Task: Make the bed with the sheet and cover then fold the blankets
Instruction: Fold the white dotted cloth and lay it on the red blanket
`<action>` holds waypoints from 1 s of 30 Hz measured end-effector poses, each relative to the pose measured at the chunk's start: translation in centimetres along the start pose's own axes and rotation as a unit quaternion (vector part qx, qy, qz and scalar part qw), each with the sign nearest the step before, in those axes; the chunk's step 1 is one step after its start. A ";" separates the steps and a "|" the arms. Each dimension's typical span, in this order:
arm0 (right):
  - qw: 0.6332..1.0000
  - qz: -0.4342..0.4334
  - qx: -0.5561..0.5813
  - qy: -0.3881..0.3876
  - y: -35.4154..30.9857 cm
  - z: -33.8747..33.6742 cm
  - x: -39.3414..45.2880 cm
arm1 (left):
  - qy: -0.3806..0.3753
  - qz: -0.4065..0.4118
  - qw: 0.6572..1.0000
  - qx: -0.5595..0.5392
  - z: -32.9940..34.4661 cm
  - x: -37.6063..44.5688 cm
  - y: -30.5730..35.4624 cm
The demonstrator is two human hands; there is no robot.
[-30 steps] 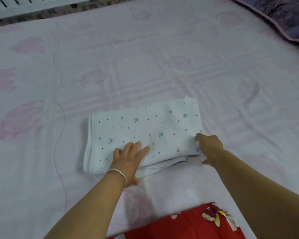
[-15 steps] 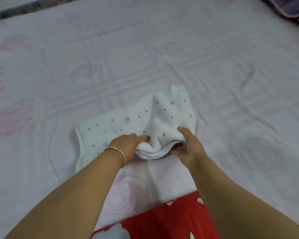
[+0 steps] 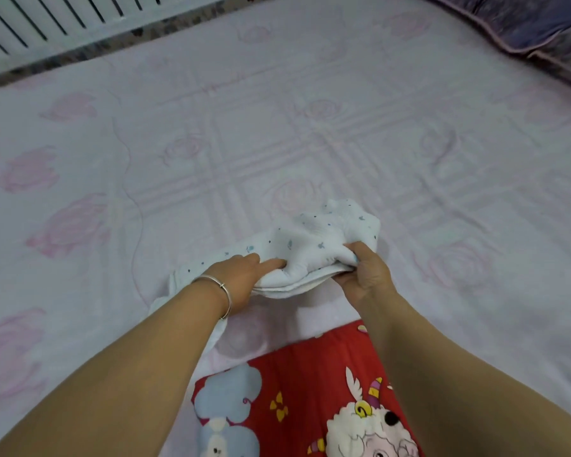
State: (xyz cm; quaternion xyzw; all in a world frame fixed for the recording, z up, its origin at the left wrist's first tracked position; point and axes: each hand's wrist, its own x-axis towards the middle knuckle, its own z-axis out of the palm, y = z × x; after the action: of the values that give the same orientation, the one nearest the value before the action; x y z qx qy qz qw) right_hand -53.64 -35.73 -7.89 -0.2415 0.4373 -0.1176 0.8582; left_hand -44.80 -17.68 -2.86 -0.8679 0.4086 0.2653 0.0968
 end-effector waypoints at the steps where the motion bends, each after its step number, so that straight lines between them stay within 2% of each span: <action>1: 1.000 -0.007 -0.002 -0.006 -0.2 -0.3 -1.5 | 0.006 0.003 1.000 0.010 -0.5 -1.4 0.5; 6: 0.997 -0.049 0.010 -0.055 -1.7 -0.7 -9.0 | 0.009 0.013 0.998 0.067 -3.7 -8.1 4.1; 10: 0.996 -0.069 0.016 -0.053 -2.4 -2.9 -15.5 | -0.022 0.041 0.995 0.092 -4.6 -13.5 8.6; 13: 0.998 -0.056 0.013 -0.018 -1.5 -6.9 -19.2 | -0.059 0.072 0.989 0.113 -3.1 -16.1 11.9; 16: 0.998 -0.036 0.006 0.045 1.2 -12.6 -21.5 | -0.129 0.103 0.978 0.127 1.2 -17.5 15.0; 19: 0.993 -0.004 -0.039 0.115 3.5 -17.3 -22.6 | -0.205 0.092 0.968 0.112 6.5 -18.1 16.9; 23: 0.982 0.023 -0.101 0.155 4.2 -20.3 -22.2 | -0.245 0.076 0.964 0.065 9.1 -17.4 17.4; 25: 0.980 0.035 -0.137 0.142 3.4 -20.5 -22.3 | -0.218 0.086 0.971 0.034 8.3 -16.5 17.5; 27: 0.977 0.029 -0.153 0.146 1.8 -20.3 -22.2 | -0.137 0.094 0.986 0.013 7.1 -15.1 17.7; 30: 0.947 -0.012 -0.237 0.217 -0.9 -20.6 -20.8 | 0.010 0.073 0.997 -0.005 5.6 -12.8 18.1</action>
State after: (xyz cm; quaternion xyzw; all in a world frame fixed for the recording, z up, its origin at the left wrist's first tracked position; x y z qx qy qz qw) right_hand -82.55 -34.31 -3.32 -0.4118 0.6258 -0.0700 0.6587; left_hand -67.42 -18.82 0.24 -0.8388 0.4703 0.2654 0.0685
